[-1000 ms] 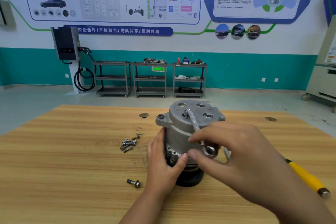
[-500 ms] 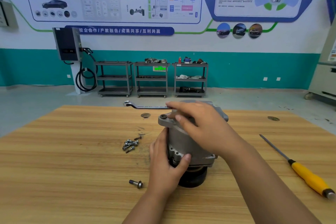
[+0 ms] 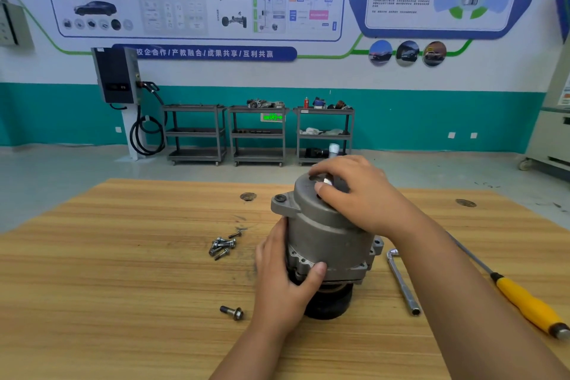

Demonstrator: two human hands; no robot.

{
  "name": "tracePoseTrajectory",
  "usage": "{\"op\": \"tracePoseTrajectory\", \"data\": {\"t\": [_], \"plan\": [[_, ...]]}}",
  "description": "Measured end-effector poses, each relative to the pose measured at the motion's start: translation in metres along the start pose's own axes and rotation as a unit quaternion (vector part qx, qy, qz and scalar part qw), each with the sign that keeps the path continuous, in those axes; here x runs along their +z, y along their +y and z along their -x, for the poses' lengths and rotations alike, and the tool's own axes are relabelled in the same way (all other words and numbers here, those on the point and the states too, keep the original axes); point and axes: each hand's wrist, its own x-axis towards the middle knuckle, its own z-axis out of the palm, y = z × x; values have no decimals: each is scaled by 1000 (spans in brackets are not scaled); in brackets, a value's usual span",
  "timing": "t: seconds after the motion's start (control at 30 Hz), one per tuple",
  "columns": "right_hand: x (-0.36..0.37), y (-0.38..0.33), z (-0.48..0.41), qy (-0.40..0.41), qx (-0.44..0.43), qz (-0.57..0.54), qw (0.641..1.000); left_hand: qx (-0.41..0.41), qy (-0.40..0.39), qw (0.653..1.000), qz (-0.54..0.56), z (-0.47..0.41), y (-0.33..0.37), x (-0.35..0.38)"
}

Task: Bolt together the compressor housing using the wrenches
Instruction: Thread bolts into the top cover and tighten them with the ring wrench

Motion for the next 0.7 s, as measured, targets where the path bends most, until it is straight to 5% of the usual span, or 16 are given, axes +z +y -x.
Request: {"op": "tracePoseTrajectory", "data": {"t": [0.37,0.7], "plan": [[-32,23,55,37,84,165,982,-1,-5,1000,-6,0,-1,0],[1,10,124,296,-87,-73,948,-4,-2,1000,2,-1,0,1]]}}
